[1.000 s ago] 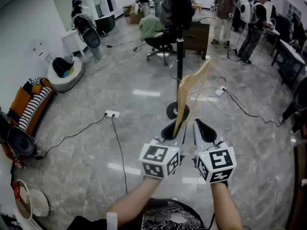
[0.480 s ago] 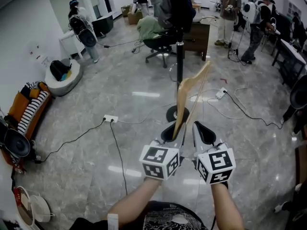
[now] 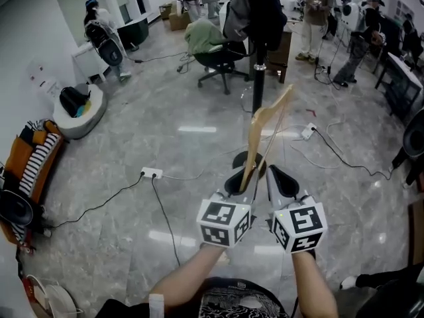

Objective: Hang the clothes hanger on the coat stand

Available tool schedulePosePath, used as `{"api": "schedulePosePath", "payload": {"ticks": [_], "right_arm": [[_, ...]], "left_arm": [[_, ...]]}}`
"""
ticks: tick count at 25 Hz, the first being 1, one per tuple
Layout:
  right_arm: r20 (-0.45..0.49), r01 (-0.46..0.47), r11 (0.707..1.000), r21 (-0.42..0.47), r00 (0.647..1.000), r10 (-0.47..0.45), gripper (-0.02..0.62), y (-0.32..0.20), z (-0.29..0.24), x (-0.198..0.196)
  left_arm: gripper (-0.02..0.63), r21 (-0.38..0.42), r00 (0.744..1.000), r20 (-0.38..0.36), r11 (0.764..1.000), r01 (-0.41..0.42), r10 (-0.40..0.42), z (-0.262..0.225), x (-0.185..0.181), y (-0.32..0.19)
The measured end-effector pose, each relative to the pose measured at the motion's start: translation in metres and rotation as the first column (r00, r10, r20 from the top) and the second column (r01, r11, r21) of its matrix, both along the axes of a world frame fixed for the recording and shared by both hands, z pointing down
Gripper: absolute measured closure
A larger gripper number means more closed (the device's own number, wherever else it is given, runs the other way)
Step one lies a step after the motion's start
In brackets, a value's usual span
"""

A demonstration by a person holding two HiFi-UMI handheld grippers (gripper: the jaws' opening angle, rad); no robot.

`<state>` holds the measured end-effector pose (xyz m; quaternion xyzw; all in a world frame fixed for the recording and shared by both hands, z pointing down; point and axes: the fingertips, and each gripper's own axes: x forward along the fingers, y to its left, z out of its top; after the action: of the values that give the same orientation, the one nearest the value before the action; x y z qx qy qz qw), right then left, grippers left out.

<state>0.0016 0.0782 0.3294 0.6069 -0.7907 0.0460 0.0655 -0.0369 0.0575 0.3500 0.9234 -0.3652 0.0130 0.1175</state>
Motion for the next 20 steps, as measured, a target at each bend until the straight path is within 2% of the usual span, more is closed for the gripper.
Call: {"api": "schedulePosePath", "payload": {"ticks": [9,20], "right_arm": [[-0.01,0.011,1.0,-0.029,1.0,-0.011,0.594,-0.085,0.006,-0.046],[-0.01,0.016,0.998,-0.053,1.0,-0.016,0.594,-0.152,0.011,-0.071]], "left_arm": [[0.554,-0.011,1.0,0.013,1.0,0.012,-0.012,0.007,-0.043,-0.083],[0.554,-0.023,0.999,0.023,0.999,0.047,-0.046,0.018,-0.08,-0.153]]}}
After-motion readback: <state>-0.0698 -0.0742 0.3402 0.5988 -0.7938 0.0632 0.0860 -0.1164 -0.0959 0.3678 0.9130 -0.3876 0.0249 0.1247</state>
